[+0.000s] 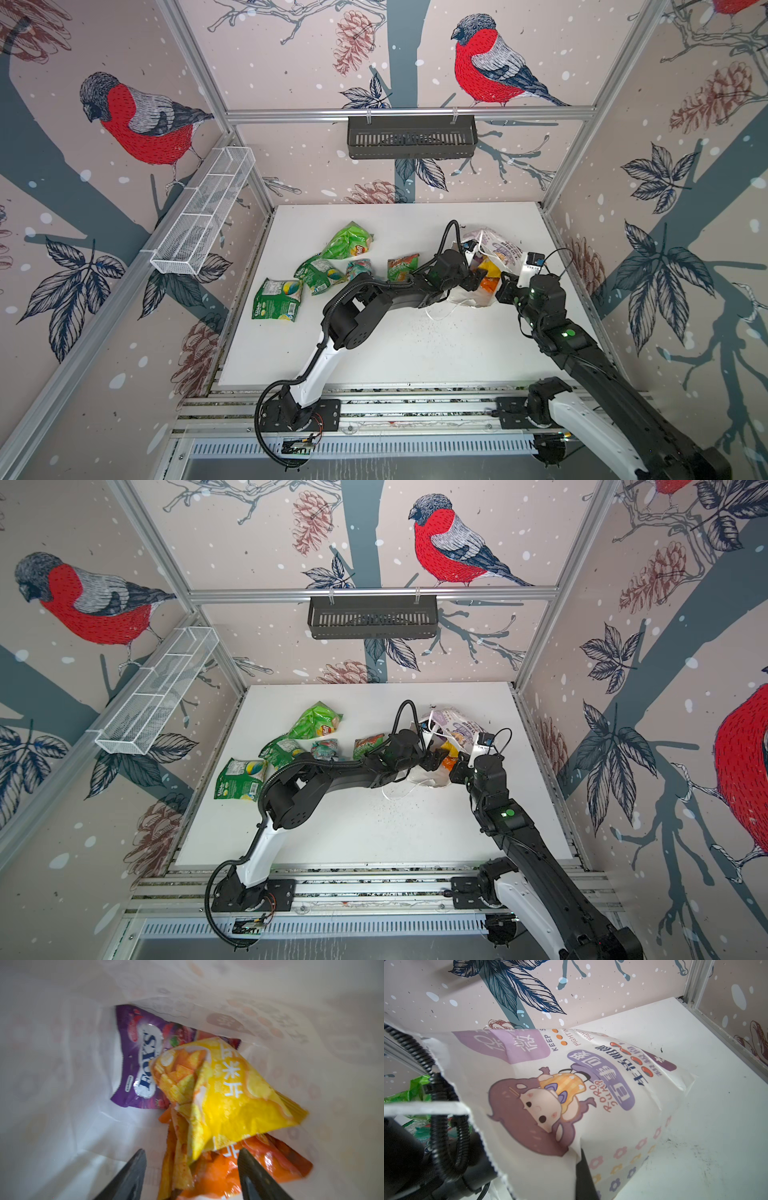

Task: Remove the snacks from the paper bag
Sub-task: 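Lower the left gripper into the bag toward the yellow chip packet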

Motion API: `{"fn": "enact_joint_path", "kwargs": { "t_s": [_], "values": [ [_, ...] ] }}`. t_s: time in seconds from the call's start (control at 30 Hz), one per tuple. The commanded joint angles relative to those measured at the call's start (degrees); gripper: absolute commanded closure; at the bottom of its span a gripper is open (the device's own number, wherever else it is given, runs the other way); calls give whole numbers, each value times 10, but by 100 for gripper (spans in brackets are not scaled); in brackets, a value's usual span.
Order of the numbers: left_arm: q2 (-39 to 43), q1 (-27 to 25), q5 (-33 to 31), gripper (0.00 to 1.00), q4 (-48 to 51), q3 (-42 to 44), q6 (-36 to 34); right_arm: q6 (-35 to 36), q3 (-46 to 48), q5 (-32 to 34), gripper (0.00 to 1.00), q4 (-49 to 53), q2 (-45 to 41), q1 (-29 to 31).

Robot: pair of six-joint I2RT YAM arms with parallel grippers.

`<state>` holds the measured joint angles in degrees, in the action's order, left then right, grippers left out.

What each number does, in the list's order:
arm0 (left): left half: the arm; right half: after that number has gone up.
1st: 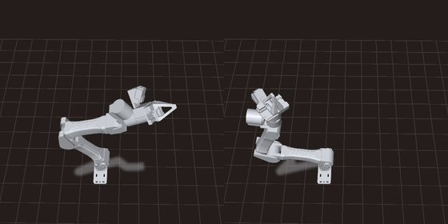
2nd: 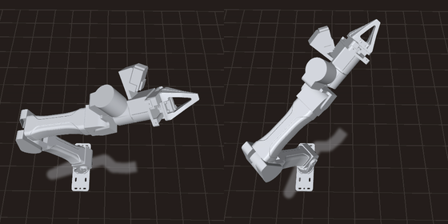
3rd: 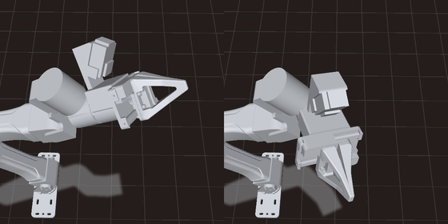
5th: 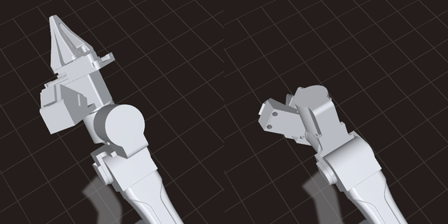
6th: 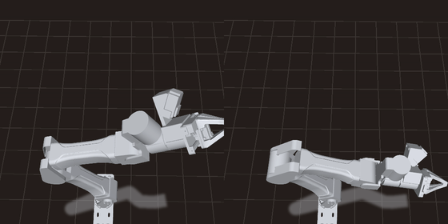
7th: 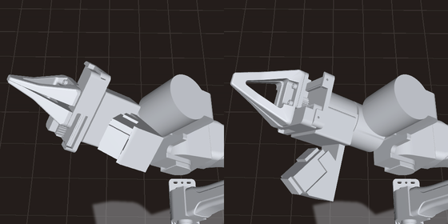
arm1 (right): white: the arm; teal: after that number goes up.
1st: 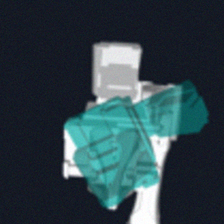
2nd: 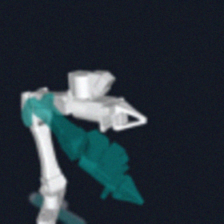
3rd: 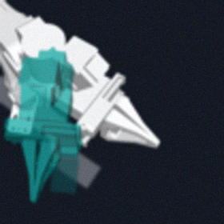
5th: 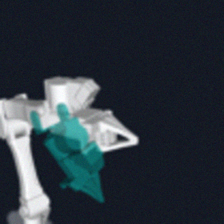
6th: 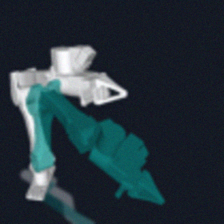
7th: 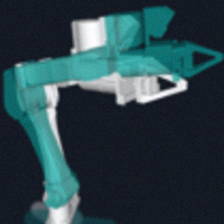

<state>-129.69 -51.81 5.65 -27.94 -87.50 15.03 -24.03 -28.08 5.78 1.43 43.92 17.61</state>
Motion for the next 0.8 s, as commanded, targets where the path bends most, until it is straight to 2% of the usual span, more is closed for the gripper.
{"fn": "enact_joint_path", "kwargs": {
  "t_s": [0.0, 0.2, 0.43, 0.63, 0.77],
  "values": [
    [-11, 6, 15, 37, -21, -12, 22, 5, 2, -22, 100, -32, -3, 0],
    [-14, 7, 32, 41, -40, -11, 19, 8, 7, -24, 100, -36, -2, 0],
    [-21, 6, 84, 41, -76, 3, 13, 11, 7, -23, 100, -40, -2, -1],
    [-31, 6, 80, 41, -72, -14, 12, 12, 11, -25, 100, -42, -4, -1],
    [-44, 6, 79, 46, -67, -35, 14, 12, 13, -30, 100, -46, -4, -1]
  ]
}}
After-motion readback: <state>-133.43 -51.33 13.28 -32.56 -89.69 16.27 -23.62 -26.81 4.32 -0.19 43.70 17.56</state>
